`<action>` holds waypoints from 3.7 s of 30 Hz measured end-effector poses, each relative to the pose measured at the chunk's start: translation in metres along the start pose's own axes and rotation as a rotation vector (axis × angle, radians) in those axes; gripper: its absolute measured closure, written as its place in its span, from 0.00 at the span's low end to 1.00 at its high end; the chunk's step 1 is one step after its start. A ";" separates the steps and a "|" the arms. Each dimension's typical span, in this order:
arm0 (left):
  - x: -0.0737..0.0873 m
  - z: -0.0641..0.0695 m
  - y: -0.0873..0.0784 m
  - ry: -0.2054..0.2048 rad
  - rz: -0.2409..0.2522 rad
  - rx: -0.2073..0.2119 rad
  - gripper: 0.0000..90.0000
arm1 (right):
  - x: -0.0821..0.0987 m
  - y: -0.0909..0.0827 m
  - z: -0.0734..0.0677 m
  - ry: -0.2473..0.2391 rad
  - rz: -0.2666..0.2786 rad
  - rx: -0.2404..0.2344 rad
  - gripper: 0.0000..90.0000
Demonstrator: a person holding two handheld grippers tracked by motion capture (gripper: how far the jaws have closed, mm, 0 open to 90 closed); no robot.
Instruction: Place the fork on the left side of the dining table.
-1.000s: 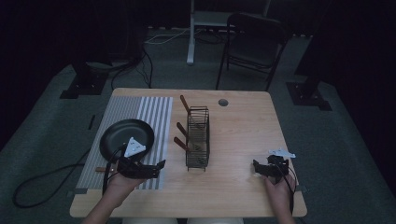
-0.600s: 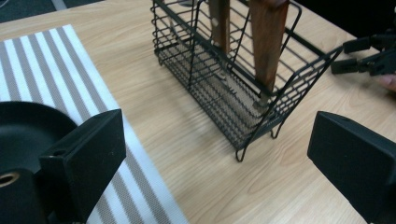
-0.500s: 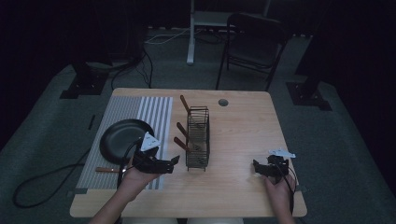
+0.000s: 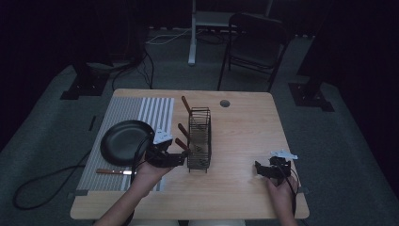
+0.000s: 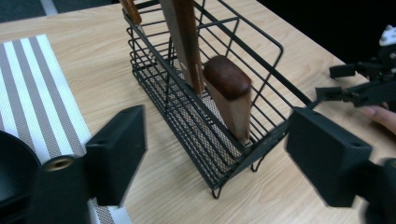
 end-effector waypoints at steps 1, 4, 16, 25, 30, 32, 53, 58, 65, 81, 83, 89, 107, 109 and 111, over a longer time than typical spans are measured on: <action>0.000 0.000 0.001 -0.004 0.002 -0.004 0.30 | 0.000 0.000 0.000 0.000 0.000 0.000 0.13; 0.000 0.000 0.005 -0.002 -0.003 -0.012 0.39 | 0.000 0.000 0.000 0.001 0.000 0.000 0.13; 0.001 0.001 0.015 -0.076 -0.010 0.046 0.68 | 0.000 0.000 0.000 0.000 0.001 0.000 0.13; -0.003 0.002 0.023 -0.119 -0.006 0.051 0.72 | 0.000 0.000 0.000 0.000 0.001 0.000 0.13; -0.004 0.004 0.022 -0.126 0.016 0.063 0.81 | 0.000 0.000 0.000 0.001 0.001 0.000 0.14; -0.005 0.004 0.022 -0.148 0.029 0.072 0.83 | 0.000 0.000 0.000 0.001 0.001 0.000 0.14; -0.027 0.007 -0.008 -0.128 0.136 0.119 0.90 | 0.000 0.000 0.000 0.002 0.001 0.000 0.13; -0.049 0.003 -0.024 -0.123 0.192 0.124 0.90 | 0.000 0.000 0.000 0.000 0.001 0.000 0.14; -0.080 -0.004 -0.044 -0.101 0.259 0.103 0.90 | 0.000 0.000 0.000 -0.001 0.000 0.000 0.14; -0.099 -0.059 -0.042 -0.164 0.319 0.048 0.90 | 0.000 0.000 0.000 -0.001 0.001 0.000 0.14; -0.094 -0.068 -0.036 -0.187 0.306 0.039 0.90 | 0.000 0.000 0.000 0.000 0.001 0.000 0.14; -0.080 -0.094 -0.024 -0.223 0.267 -0.002 0.90 | 0.000 0.000 0.000 0.000 0.002 0.000 0.14; -0.058 -0.178 -0.009 -0.325 0.219 -0.110 0.90 | 0.000 0.000 0.000 -0.001 0.001 0.000 0.14; -0.058 -0.187 -0.011 -0.334 0.232 -0.118 0.90 | 0.000 0.000 0.000 -0.001 0.001 0.000 0.14; -0.058 -0.196 -0.011 -0.364 0.242 -0.114 0.90 | 0.000 0.000 0.000 -0.001 0.001 0.000 0.14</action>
Point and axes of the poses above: each handheld gripper's, and its own axes: y roughly forward along the jaws, x roughly out of its underside, z roughly to its right, the point moved 8 cm from there along y, roughly forward along the jaws, and after that the axes turned 6 degrees about -x, right-handed, at the moved point
